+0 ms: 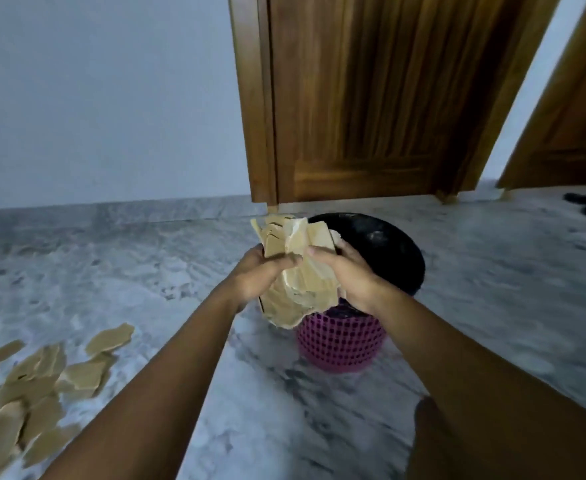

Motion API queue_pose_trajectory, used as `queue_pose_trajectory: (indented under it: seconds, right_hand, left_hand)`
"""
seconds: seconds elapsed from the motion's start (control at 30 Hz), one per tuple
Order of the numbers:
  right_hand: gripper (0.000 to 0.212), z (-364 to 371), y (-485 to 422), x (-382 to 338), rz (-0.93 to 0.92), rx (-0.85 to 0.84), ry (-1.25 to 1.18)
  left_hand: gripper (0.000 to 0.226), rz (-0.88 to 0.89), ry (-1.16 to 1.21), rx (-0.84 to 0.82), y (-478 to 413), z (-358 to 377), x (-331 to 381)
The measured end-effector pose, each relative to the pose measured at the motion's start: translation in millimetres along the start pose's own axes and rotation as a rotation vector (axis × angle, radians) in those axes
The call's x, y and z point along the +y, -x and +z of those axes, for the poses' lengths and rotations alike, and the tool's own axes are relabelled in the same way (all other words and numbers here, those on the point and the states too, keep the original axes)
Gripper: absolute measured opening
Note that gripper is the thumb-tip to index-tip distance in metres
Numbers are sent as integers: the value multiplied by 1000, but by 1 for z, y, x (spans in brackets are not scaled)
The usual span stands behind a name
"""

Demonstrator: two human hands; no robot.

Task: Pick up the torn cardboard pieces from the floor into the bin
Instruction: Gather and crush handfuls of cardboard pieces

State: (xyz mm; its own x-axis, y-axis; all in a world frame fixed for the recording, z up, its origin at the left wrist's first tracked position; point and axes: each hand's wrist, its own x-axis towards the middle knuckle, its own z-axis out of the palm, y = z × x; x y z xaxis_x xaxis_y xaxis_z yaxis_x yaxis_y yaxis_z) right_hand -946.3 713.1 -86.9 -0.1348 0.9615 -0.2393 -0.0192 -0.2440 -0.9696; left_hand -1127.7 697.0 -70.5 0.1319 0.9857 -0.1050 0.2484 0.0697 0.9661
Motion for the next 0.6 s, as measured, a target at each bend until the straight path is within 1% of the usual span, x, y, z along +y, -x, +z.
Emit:
queue_pose_trajectory:
  seconds: [0.03,0.07,0.13,0.17,0.23,0.27,0.3,0.37,0.4,0.43,0.47,0.53,0.6]
  right_hand:
    - [48,-19,-10,-4,-24,52,11]
    - [44,-37,-20,-7,-53,95,54]
    - [50,-70,-38,-9,-121,164,189]
    - [49,-83,-43,-10,-152,180,208]
    - [42,-106,-57,-10,-199,194,266]
    - [42,-115,-65,-10,-199,208,342]
    - [45,-124,-73,-8,-172,202,456]
    - [58,-140,-86,-3,-96,134,679]
    - [64,-146,-88,-2,-47,102,734]
    - [67,-150,-89,-1,-12,94,758]
    - [68,-154,-88,-1,-6,115,764]
    - [62,-156,-88,-3,-33,150,760]
    - [53,-145,-87,-8,-58,115,756]
  left_hand:
    - [34,-5,2,4,-21,14,6]
    - [41,2,-4,19,-42,27,10]
    - [58,66,-87,69,-76,53,15]
    - [64,111,-147,90,-90,65,16]
    - [69,168,-226,114,-111,85,14]
    - [68,170,-276,114,-120,92,10]
    - [70,153,-347,93,-128,96,5]
    - [86,54,-492,18,-141,100,-7]
    - [91,2,-530,5,-144,100,-12]
    - [90,-30,-535,19,-146,97,-16]
    - [82,-33,-511,53,-146,95,-19]
    - [63,10,-402,125,-140,89,-18]
    - [45,46,-275,185,-128,76,-17]
